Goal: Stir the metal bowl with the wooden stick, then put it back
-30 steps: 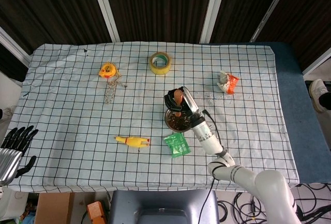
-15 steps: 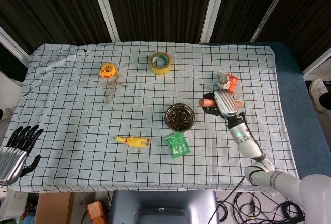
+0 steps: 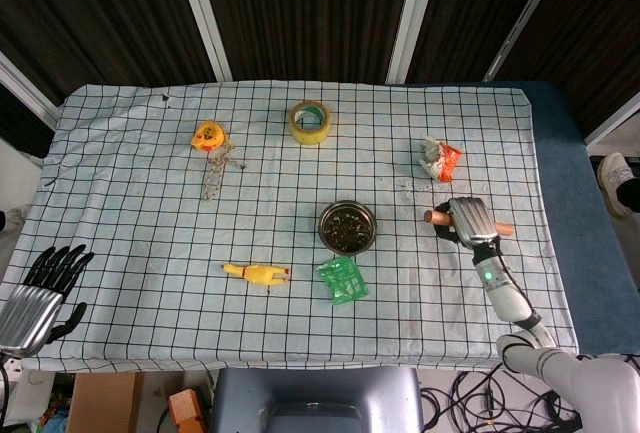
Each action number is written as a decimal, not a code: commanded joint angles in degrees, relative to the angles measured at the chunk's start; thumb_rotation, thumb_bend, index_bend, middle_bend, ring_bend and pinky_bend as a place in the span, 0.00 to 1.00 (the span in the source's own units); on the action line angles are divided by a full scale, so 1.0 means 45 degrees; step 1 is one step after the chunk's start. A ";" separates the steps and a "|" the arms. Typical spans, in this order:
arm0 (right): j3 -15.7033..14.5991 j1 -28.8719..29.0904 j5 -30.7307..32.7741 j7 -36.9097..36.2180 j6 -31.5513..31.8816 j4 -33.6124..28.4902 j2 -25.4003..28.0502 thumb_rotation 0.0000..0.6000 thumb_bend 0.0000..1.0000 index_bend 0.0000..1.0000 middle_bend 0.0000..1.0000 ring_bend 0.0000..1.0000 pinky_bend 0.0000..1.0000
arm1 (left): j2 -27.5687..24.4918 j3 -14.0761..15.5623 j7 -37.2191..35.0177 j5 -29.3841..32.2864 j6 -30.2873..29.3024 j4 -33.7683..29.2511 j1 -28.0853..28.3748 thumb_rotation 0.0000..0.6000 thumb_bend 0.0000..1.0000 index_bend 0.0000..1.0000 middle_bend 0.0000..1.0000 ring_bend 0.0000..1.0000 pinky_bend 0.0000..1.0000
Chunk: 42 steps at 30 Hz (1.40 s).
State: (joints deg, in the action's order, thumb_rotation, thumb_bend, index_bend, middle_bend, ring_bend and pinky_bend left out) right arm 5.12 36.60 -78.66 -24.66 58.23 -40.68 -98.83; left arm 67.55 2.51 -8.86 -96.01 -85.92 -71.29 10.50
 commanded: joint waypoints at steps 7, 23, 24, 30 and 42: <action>0.0031 0.0395 0.0493 0.2395 -0.2202 -0.1101 0.0621 1.00 0.42 0.34 0.32 0.28 0.44 | 0.0122 0.0063 -0.0211 0.0011 0.0043 0.0238 -0.0009 1.00 0.41 0.00 0.03 0.00 0.04; 0.0465 0.0643 0.1945 0.5530 -0.3839 -0.3607 0.2182 1.00 0.24 0.00 0.01 0.00 0.26 | 0.0144 0.0175 -0.0296 -0.0027 0.0170 0.0219 0.0026 1.00 0.41 0.00 0.03 0.00 0.04; 0.0488 0.0683 0.2006 0.5674 -0.3891 -0.3705 0.2240 1.00 0.24 0.00 0.01 0.00 0.26 | 0.0146 0.0180 -0.0274 -0.0028 0.0177 0.0204 0.0026 1.00 0.41 0.00 0.03 0.00 0.04; 0.0473 0.0757 0.2013 0.6263 -0.3831 -0.4471 0.2675 1.00 0.24 0.00 0.01 0.00 0.25 | 0.0112 0.0152 -0.0031 0.0040 0.0178 0.0076 0.0005 1.00 0.41 0.00 0.03 0.00 0.04; -0.0295 -0.1659 0.0120 0.7521 0.0679 -1.1089 0.7153 1.00 0.24 0.00 0.00 0.00 0.09 | -0.0176 0.0064 -0.0028 0.0377 -0.0282 -0.0727 -0.0399 1.00 0.41 0.00 0.02 0.00 0.04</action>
State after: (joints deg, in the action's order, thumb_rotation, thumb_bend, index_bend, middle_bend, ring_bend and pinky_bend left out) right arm 6.47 35.40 -73.68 4.43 51.45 -78.29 -76.03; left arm 67.04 2.62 -9.07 -94.88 -87.29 -73.65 9.23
